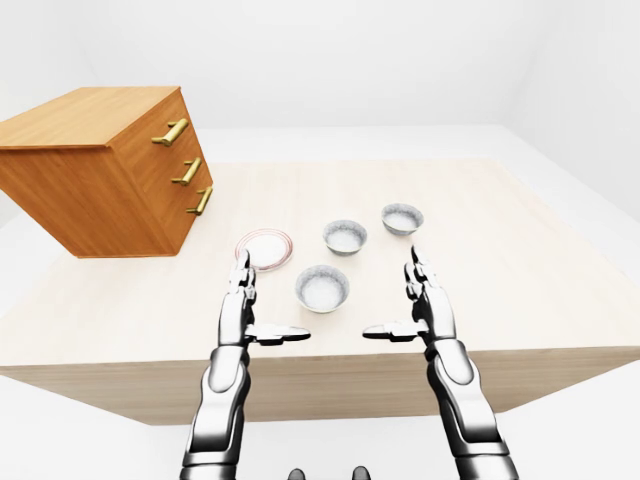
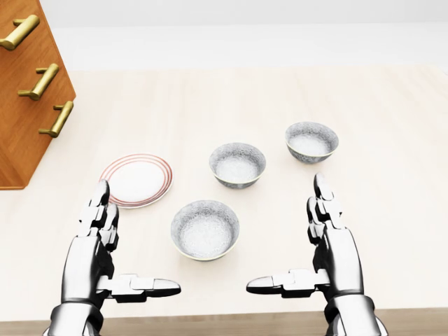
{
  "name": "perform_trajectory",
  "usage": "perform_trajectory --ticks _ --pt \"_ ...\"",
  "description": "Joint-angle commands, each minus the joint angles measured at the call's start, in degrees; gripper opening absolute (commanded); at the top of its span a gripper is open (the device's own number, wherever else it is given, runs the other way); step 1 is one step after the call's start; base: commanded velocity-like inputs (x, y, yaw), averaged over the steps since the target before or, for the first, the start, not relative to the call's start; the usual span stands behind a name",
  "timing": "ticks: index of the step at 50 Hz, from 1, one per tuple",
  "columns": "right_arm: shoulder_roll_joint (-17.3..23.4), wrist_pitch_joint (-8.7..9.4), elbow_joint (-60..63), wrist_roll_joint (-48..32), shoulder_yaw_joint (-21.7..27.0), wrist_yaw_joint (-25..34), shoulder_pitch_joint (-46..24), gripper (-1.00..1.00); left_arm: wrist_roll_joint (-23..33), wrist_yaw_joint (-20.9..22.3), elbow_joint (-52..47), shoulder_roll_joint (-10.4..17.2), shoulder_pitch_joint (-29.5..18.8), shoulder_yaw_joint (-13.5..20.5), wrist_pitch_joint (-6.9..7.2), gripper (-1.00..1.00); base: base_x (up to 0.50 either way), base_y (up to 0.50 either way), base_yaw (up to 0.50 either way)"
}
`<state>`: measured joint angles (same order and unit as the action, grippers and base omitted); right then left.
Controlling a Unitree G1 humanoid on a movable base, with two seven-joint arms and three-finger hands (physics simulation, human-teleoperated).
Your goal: Stack the bowl at the front on the bowl in the middle.
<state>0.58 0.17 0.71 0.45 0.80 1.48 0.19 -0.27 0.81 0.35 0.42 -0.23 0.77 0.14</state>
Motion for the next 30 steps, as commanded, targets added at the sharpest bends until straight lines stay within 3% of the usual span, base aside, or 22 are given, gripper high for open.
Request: perform_trajectory --ticks 1,16,20,25,30 --pt "0.86 0.50 1.81 0.52 1.17 3.15 0.29 1.00 -0.04 1.29 -0.05 0.67 -0.15 0.98 0.69 1.00 0.00 0.00 0.00" --pt "1.26 2.22 4.26 0.88 2.02 4.52 -0.19 1.00 0.08 1.56 0.53 0.74 -0.41 1.24 0.68 1.00 0.00 0.00 0.00" --pt "1.22 1.85 4.16 0.43 1.73 4.78 -0.17 1.00 0.13 1.52 0.98 0.75 -0.56 1.26 0.48 1.00 0.00 0.00 0.00" --pt "1.26 1.16 2.65 0.03 1.66 5.20 -0.05 1.00 0.69 1.06 3.04 0.73 -1.11 1.17 -0.83 1.00 -0.17 -0.43 0.00" --pt "1.41 1.35 2.73 0.27 2.08 5.46 -0.18 1.00 0.84 0.89 3.12 0.63 -0.88 0.98 -1.00 1.00 -0.20 -0.50 0.00"
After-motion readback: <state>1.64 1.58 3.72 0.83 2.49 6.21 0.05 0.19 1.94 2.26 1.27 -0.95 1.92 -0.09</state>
